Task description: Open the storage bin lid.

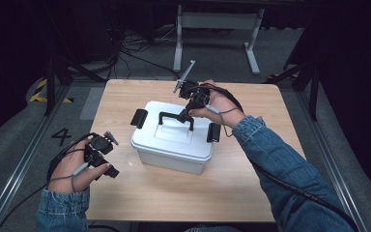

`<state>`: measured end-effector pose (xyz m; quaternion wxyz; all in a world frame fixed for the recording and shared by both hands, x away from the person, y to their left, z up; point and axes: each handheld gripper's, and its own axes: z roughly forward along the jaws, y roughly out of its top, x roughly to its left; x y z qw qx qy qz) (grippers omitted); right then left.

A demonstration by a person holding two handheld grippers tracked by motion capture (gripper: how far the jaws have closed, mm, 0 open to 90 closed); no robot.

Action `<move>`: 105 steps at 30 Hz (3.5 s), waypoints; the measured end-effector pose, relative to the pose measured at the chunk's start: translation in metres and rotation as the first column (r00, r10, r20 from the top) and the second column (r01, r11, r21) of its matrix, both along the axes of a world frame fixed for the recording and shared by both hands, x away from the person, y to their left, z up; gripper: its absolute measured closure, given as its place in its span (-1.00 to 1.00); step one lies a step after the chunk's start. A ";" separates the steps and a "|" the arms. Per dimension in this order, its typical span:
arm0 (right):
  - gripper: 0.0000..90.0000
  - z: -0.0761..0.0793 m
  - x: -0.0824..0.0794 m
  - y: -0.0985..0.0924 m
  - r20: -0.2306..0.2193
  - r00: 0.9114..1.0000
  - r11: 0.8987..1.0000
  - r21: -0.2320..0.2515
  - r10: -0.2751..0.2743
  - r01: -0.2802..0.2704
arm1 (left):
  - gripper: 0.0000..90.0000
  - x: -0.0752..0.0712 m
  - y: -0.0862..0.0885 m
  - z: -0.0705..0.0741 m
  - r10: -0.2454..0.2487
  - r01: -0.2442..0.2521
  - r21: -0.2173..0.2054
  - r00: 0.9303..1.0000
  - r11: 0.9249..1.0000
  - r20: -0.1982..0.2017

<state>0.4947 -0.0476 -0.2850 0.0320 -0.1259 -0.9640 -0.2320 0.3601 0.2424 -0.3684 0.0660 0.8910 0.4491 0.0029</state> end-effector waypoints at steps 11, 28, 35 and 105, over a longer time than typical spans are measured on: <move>0.89 0.016 -0.007 -0.001 0.063 0.998 1.000 0.004 0.010 -0.011 | -0.32 0.000 0.001 0.000 0.005 -0.005 -0.005 1.000 1.000 0.006; 0.89 0.060 -0.014 -0.029 0.112 0.993 0.996 0.092 -0.022 0.012 | -0.33 -0.001 0.002 0.001 0.007 -0.007 -0.007 1.000 1.000 0.016; 0.89 0.071 -0.018 -0.041 0.115 0.993 0.995 0.101 -0.030 0.018 | -0.33 -0.001 0.002 0.000 0.012 -0.012 -0.009 1.000 1.000 0.010; 0.89 -0.014 0.032 -0.269 0.078 0.863 0.867 0.018 -0.498 0.499 | -0.34 0.001 -0.002 -0.005 0.006 -0.006 0.012 1.000 1.000 -0.001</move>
